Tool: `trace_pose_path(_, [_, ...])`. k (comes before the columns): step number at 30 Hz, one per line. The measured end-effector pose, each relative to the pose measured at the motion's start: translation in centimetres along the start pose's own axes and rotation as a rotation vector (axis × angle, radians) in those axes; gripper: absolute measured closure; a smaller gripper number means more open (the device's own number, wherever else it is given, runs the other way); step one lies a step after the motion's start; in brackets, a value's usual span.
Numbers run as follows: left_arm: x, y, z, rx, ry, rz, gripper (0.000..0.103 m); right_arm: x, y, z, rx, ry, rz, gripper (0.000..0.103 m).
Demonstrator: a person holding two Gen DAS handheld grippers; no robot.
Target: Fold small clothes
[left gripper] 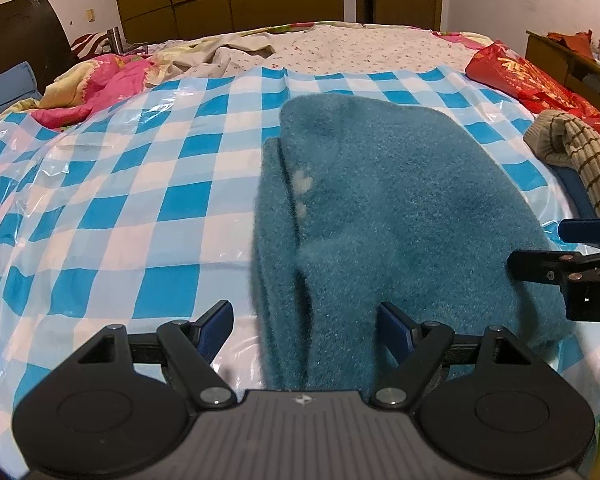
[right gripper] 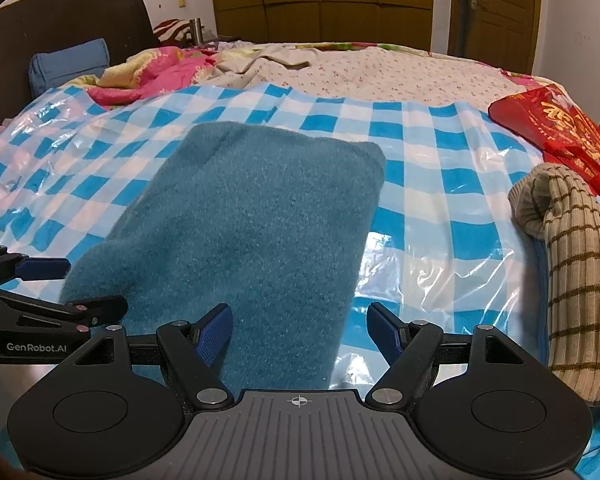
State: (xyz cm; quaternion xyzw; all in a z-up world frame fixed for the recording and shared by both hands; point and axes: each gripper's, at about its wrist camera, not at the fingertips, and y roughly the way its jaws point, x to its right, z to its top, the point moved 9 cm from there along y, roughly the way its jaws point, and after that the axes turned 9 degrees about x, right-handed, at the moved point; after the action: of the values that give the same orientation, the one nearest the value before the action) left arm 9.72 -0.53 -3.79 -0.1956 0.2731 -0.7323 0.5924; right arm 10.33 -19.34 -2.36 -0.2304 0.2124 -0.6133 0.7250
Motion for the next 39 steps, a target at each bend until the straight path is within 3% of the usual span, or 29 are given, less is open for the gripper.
trace_pose_path(17, [-1.0,-1.5,-1.0,-0.002,-0.045,0.009,0.014,-0.1,-0.1,-0.7,-0.009,0.013,-0.013,0.028])
trace_pose_path(39, [1.5,-2.8,-3.9,-0.06,-0.074,-0.043,0.015,-0.5,-2.2,-2.8,-0.022,0.046,-0.007,0.028])
